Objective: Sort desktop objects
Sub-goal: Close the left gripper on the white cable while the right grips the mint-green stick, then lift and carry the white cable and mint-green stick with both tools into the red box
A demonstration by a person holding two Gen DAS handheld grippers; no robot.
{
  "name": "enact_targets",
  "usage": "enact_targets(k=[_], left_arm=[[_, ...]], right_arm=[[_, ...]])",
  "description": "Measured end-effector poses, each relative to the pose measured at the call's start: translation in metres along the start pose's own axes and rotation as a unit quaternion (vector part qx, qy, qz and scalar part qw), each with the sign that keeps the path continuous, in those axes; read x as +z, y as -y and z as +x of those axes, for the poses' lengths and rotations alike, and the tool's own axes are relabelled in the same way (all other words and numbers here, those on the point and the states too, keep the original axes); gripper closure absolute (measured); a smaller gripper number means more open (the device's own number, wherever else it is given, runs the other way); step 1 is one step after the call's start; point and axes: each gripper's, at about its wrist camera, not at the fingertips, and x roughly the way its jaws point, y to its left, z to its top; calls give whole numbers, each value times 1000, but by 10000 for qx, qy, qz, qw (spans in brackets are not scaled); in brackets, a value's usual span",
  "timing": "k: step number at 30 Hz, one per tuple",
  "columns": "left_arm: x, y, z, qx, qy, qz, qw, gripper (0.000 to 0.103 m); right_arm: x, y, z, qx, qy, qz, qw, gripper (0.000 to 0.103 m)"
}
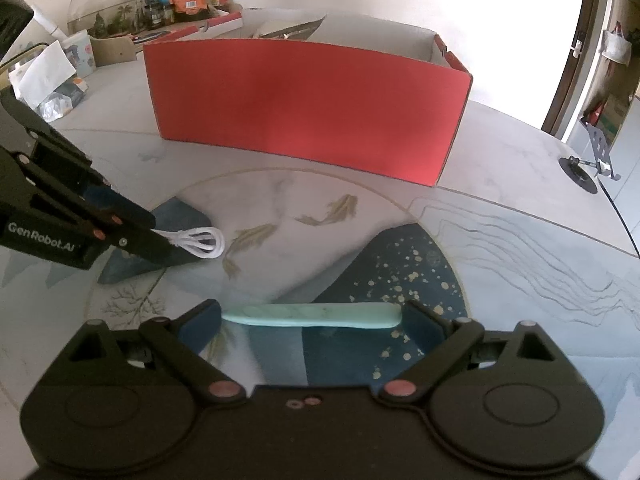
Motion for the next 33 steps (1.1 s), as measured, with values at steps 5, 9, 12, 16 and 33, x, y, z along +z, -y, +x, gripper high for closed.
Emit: enact_targets(k=[5, 9, 12, 16, 33], left_arm=[[2, -1, -5, -73, 36, -184, 9998, 83], [4, 1, -13, -101, 98, -249, 9996, 83], [6, 2, -20, -83, 133, -292, 9995, 83], [9, 4, -33, -57, 221, -367, 9991, 83], [33, 10, -96, 54, 829, -541, 9951, 83]], right_arm=[[3, 0, -4, 11, 36, 17, 10000, 6], [6, 0, -10, 40, 81, 11, 10000, 6], [10, 0, -16, 67, 129, -7, 9999, 6], [16, -2, -27, 82, 167, -65, 9998, 6], [63, -10, -79, 129, 525, -319, 9980, 6]])
